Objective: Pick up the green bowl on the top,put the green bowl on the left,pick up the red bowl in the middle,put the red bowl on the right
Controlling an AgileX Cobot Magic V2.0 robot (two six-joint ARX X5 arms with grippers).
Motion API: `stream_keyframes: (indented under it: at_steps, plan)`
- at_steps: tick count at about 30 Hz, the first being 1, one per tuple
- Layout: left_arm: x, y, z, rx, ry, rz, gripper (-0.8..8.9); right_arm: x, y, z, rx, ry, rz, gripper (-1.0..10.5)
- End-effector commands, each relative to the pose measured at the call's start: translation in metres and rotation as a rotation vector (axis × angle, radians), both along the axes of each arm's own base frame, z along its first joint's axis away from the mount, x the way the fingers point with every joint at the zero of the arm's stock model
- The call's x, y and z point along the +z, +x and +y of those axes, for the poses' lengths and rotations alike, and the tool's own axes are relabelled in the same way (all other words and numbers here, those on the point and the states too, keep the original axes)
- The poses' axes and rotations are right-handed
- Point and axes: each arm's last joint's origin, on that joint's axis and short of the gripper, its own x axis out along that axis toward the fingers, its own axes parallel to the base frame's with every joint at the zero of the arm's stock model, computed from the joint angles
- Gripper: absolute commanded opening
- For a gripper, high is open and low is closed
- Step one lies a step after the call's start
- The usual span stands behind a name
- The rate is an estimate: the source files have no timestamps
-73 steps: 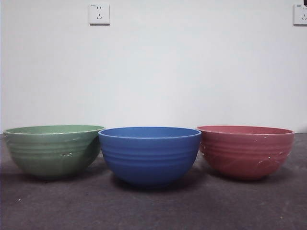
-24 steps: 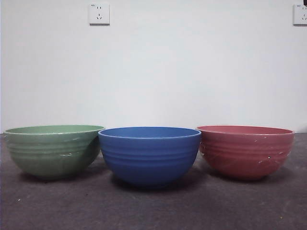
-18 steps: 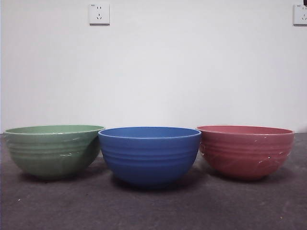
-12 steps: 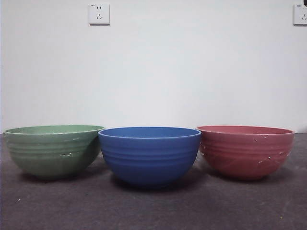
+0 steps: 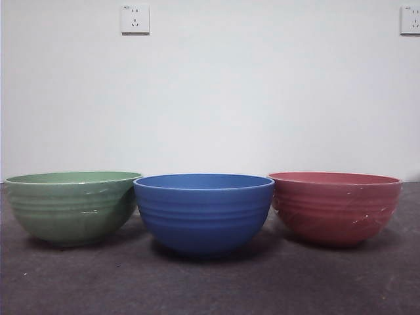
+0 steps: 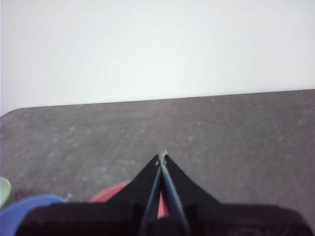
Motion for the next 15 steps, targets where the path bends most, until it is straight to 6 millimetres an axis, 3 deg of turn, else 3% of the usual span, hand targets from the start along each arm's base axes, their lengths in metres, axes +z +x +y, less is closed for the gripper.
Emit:
stream_keyframes:
  at_steps: [1,5,8,15]
  plan:
    - [-0.005,0.000,0.000,0.006,-0.006,0.017,-0.03,-0.039,0.002,-0.007,-0.051,-0.015,0.058,0.0]
    - [-0.005,0.000,0.000,0.005,-0.006,0.017,-0.03,-0.078,0.004,-0.010,-0.083,-0.019,0.103,0.0]
    - [-0.005,0.000,0.000,0.006,-0.006,0.017,-0.03,-0.096,0.006,-0.010,-0.080,-0.038,0.128,0.0]
    - [-0.005,0.000,0.000,0.006,-0.006,0.017,-0.03,-0.109,0.008,-0.009,-0.076,-0.035,0.085,0.0]
